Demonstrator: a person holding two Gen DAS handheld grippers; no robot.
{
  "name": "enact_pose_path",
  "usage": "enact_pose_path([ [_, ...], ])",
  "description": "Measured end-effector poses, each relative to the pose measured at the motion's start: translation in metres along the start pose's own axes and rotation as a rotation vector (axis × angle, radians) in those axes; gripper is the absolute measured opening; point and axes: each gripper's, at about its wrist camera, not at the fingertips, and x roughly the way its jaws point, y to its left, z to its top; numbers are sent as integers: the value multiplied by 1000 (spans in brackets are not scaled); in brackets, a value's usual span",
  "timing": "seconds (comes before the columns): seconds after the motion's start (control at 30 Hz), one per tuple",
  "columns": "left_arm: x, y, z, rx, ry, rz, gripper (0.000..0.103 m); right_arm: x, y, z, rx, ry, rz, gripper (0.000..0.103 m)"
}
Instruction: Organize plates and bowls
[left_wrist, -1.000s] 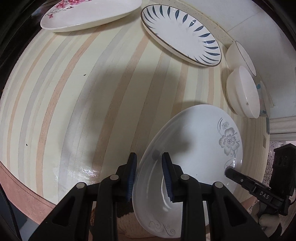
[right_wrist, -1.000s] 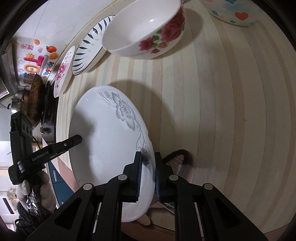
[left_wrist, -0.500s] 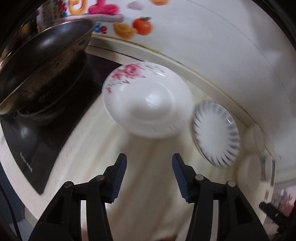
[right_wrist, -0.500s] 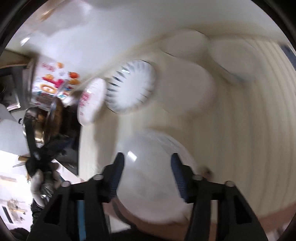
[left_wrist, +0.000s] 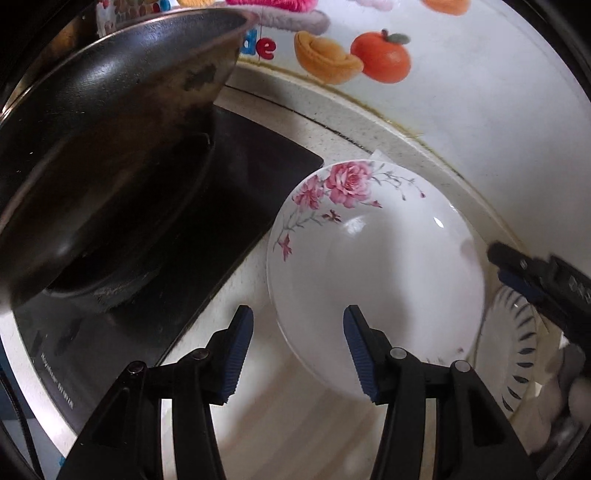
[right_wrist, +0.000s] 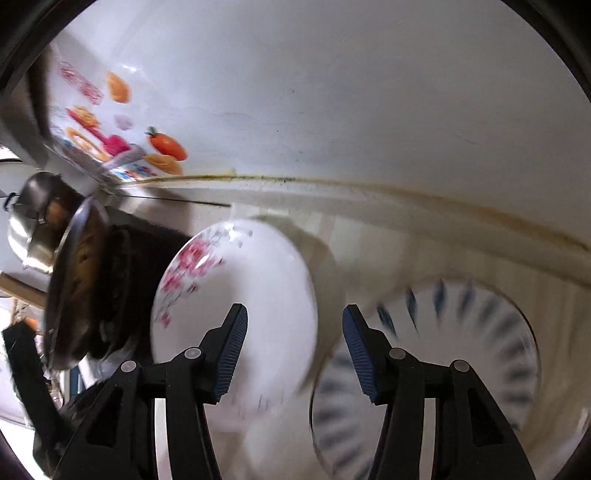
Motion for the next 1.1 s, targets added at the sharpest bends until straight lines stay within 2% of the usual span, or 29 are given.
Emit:
enact_pose_path([
  [0.07, 6, 0, 3, -1, 1, 4, 48, 16, -5, 7, 13, 5, -9, 56],
  [0.13, 9, -4, 3, 21, -17, 5, 46, 29, -11, 12, 36, 3, 7, 51],
  [0.17, 12, -7, 3, 34, -19, 16, 42, 34, -14, 14, 46, 7, 15, 49],
  [0.23, 14, -9, 4, 48, -37, 41, 40, 44, -19, 15, 69, 10, 57, 36],
  [0.3, 14, -6, 5, 46, -57, 49, 30, 54, -20, 16, 77, 24, 62, 21],
  [0.63, 7, -2, -4, 35, -50, 13, 26, 35, -27, 6, 72, -13, 92, 19],
  [0.9, -19, -1, -23, 32, -50, -32, 26, 4, -29, -11, 55, -22, 104, 19],
  [1.1, -48, -8, -38, 48, -71, -61, 26, -27, -36, -39, 69, -24, 121, 18],
])
